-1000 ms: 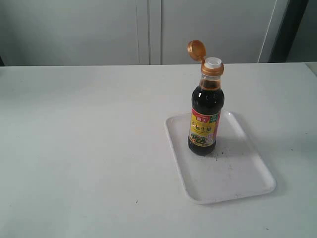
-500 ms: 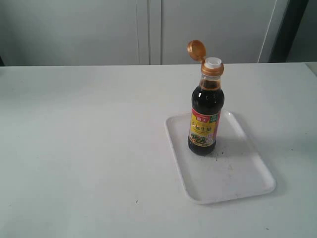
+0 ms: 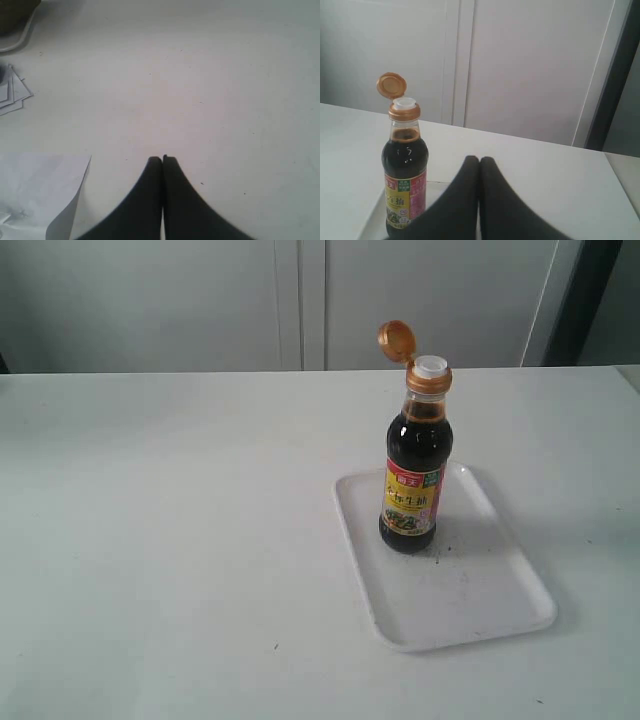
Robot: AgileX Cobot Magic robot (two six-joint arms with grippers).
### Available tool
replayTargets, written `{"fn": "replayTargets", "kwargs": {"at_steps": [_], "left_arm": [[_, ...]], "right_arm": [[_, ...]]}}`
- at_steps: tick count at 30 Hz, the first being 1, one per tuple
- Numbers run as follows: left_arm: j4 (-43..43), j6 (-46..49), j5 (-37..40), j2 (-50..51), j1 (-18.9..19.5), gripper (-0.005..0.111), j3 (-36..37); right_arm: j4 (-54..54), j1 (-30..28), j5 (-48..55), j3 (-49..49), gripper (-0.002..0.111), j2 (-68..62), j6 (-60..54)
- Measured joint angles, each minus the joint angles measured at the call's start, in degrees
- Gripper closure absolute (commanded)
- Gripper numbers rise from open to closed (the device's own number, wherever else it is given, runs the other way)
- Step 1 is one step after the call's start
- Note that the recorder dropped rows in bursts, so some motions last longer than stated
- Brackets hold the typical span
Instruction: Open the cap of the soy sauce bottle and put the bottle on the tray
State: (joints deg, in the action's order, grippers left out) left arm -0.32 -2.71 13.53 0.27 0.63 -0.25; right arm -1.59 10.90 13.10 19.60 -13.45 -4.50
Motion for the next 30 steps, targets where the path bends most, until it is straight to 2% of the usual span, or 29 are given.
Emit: {"fn": "replayTargets", "kwargs": {"at_steps": [18,30], "left_arm": [[0.0,0.0,0.0,0.0,0.0,0.106,0.0],[0.0,0.0,0.0,0.0,0.0,0.106,0.0]], "right_arm": [[0.0,0.0,0.0,-0.1,0.108,0.1,0.3],[0.0,0.0,0.0,-9.2,0.108,7.5,1.4]]}}
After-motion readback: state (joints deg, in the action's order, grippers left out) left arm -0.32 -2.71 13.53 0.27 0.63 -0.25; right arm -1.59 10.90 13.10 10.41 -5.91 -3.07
